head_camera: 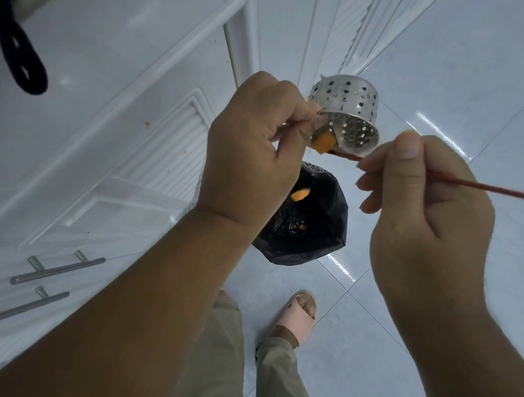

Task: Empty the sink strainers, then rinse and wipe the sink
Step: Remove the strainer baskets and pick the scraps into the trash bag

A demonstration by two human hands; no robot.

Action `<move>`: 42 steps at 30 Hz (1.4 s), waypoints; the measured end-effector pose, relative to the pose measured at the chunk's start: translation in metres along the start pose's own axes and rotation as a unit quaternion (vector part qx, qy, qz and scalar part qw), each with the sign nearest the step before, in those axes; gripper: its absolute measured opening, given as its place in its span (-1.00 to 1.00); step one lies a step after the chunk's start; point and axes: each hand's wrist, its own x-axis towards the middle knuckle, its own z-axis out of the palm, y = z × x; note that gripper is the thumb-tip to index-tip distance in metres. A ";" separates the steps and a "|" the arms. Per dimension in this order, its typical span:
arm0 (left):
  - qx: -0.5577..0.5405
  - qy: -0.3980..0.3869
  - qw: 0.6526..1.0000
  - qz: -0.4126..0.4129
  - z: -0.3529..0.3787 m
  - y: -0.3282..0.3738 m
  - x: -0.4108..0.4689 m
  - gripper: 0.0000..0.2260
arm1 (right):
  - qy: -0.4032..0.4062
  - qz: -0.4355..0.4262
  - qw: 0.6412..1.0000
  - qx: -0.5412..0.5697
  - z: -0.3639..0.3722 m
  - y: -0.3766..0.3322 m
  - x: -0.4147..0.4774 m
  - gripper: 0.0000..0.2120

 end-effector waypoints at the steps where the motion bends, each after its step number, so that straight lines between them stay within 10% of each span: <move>1: -0.003 -0.001 1.000 -0.004 0.000 0.000 0.000 -0.88 | 0.000 -0.007 1.000 0.003 0.000 0.001 -0.001 -0.66; 28: -0.035 0.008 0.999 -0.034 0.003 0.006 -0.008 -0.88 | -0.005 -0.013 1.000 0.021 -0.001 0.004 -0.005 -0.67; 42: -0.070 0.088 0.966 -0.232 -0.058 0.077 0.008 -0.93 | -0.006 0.108 0.979 0.171 -0.003 -0.072 -0.002 -0.72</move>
